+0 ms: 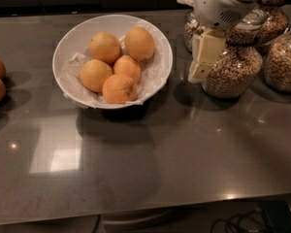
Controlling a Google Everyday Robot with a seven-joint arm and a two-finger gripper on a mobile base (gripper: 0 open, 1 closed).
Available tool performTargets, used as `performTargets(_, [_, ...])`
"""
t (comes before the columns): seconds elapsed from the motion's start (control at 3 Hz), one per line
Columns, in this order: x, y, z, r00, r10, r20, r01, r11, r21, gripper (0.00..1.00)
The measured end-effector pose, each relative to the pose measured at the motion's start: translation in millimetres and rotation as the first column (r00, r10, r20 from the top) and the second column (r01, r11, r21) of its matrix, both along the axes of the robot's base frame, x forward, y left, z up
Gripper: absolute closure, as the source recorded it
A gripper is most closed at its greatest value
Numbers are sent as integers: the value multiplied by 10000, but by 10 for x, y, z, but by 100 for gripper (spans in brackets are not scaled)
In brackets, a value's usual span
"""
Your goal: Pick orange from white bowl
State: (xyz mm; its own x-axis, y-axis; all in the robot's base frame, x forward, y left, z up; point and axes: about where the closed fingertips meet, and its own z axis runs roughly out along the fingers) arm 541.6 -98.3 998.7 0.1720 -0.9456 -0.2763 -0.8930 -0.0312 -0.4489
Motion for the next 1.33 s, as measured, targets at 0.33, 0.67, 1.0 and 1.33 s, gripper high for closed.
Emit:
performTargets(0.33, [249,76,7,9979,282,587,-304,9988,377,0])
performTargets(0.67, [482,228,34,9924,664,1034,-761,9928,923,0])
performTargets(1.0, [666,329,-5,9920,694,1058,-858,9836,1589,0])
performTargets(1.33, [657,354,-16,9905,691,1189,-881,9827,1631,0])
